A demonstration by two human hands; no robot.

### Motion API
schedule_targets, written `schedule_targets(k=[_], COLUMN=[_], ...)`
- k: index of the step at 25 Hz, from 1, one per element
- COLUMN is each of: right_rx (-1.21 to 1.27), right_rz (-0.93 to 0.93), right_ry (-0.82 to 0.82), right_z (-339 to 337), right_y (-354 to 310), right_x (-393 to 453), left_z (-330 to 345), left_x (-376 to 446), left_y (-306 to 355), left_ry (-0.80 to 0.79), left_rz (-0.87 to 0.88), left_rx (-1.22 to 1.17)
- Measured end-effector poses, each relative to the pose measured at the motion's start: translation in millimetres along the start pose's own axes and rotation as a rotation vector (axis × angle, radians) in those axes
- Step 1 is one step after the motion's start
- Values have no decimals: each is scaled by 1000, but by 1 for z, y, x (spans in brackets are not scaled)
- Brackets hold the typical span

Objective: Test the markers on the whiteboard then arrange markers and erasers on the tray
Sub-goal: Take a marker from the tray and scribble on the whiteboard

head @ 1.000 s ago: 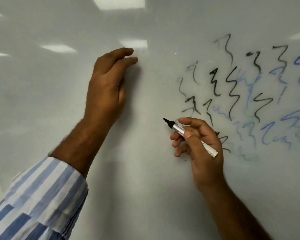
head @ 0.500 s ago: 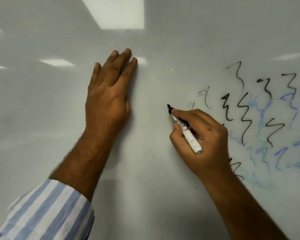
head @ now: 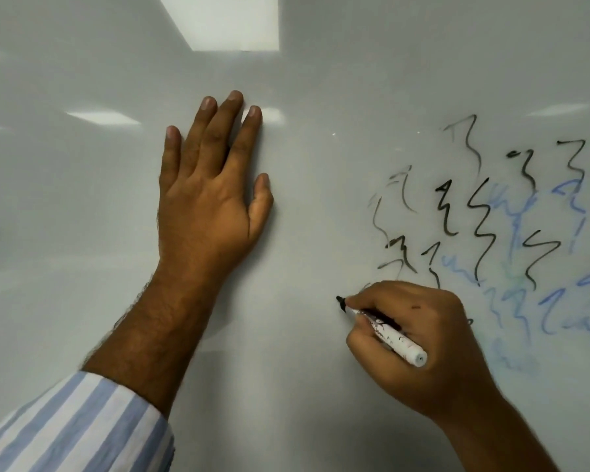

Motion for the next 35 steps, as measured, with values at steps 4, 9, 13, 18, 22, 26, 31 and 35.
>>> schedule_targets(k=[4, 9, 13, 18, 22, 26, 31, 35], right_rx=[-103, -71, -95, -85, -257, -276, -152, -64], right_rz=[-109, -95, -61, -43, -72, -10, 103, -2], right_ry=[119, 197, 183, 218, 267, 293, 159, 137], right_z=[17, 22, 3, -33, -28, -32, -22, -8], right_y=[-19, -15, -6, 8, 28, 47, 49, 21], right_x=[-4, 13, 16, -26, -71, -108, -132, -113], left_z=[-1, 0, 1, 3, 10, 19, 21, 21], left_x=[-1, -6, -17, -37, -65, -99, -106, -110], left_y=[0, -1, -1, 7, 38, 64, 67, 67], left_ry=[18, 13, 25, 28, -21, -39, -38, -34], left_rz=[-10, -40, -84, -132, -57, -64, -102, -112], left_rx=[-8, -17, -21, -23, -44, -42, -38, -39])
Point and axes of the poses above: each hand's wrist, its own x-axis towards the middle knuckle, its own z-axis out of the palm, y = z × x, the point moved 10 cm from there along x, towards the middle knuckle, and after that the axes turned 6 degrees about x, right-handed, at the moved point
